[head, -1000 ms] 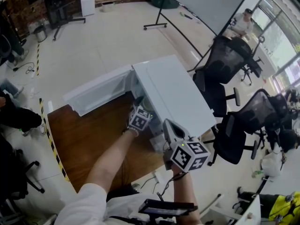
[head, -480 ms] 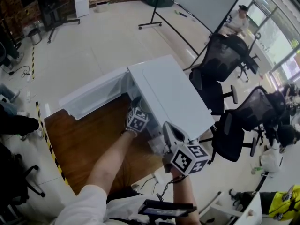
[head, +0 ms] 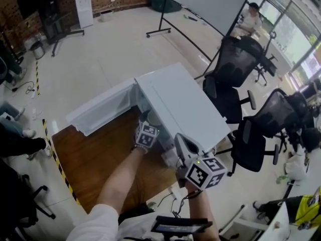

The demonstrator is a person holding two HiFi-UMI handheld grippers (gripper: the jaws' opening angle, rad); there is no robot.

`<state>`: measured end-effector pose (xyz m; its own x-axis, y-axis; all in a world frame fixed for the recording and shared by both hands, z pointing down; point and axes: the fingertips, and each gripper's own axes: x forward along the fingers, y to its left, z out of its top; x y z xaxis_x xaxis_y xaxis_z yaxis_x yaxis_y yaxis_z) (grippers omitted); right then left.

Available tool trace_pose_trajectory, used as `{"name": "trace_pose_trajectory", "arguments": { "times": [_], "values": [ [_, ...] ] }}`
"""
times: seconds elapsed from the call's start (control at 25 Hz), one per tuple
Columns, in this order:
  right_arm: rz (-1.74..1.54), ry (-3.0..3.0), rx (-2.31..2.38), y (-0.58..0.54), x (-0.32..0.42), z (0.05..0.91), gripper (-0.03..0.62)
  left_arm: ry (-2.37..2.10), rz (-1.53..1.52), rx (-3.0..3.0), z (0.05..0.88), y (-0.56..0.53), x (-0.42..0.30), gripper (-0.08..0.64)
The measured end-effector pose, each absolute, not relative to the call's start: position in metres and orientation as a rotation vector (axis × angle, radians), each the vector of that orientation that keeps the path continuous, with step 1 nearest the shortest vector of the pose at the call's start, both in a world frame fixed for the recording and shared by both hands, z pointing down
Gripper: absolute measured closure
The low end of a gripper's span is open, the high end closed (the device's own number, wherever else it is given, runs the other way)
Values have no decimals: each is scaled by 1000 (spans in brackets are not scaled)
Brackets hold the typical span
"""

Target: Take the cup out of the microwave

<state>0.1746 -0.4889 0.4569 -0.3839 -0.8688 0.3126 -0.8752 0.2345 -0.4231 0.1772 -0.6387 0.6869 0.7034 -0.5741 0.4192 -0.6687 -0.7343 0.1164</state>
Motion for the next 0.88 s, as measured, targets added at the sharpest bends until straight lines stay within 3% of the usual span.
{"name": "trace_pose_trajectory", "arguments": {
  "times": [0.88],
  "values": [
    [904,-2582,1519,-456,131,464,584,-1325,244,2507,559,-510,37,104]
  ]
}}
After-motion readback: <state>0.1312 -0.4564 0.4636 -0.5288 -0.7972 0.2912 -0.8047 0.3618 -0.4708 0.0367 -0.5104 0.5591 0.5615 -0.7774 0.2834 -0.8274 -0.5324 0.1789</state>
